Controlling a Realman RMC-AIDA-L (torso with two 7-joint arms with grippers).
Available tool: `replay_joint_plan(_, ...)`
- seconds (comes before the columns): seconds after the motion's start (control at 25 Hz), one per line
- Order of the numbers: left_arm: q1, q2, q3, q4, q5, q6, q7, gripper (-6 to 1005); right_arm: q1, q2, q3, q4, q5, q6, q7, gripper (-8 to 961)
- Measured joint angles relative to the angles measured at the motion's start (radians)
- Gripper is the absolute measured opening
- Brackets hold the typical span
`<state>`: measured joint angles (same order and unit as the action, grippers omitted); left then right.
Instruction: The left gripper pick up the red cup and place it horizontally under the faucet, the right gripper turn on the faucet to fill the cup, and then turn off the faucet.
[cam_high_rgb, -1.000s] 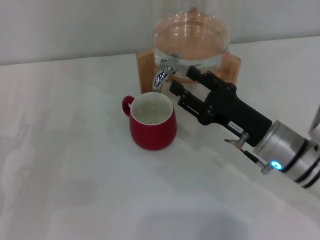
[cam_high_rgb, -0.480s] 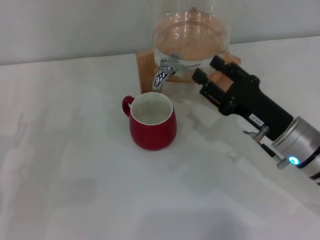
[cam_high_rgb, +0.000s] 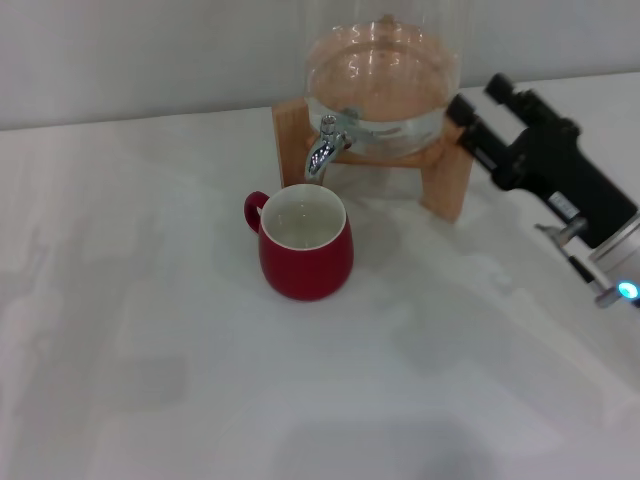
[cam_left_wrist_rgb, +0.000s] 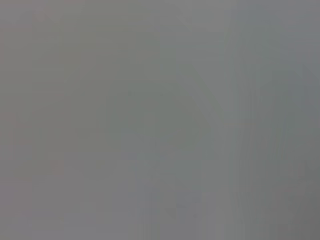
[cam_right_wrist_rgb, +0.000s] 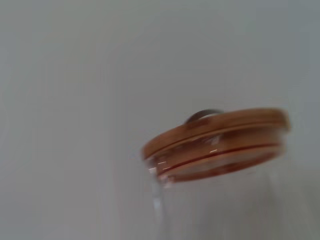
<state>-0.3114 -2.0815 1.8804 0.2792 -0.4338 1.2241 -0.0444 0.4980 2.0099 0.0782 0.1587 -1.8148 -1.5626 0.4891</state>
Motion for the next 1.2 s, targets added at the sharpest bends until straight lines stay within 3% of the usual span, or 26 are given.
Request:
replay_joint_plan(0.48,-0.004,0.004,0.000,-0.001,-0.091,0.000,0.002,883,-0.007,-0.002,0.147,-0.114,0.049,0.037,0.002,658)
replay_joint_plan(0.76,-0.016,0.004,-0.053,-0.026,-0.122,0.000,-0.005,884,0.007,0.000,0.154,-0.187,0.156,0.101,-0.036,659)
replay_joint_plan(1.2,-0.011,-0.001,-0.066,-0.037,-0.182,-0.004,-0.034,884,0.015,0.004,0.155,-0.174,0.235,0.137,-0.201,659)
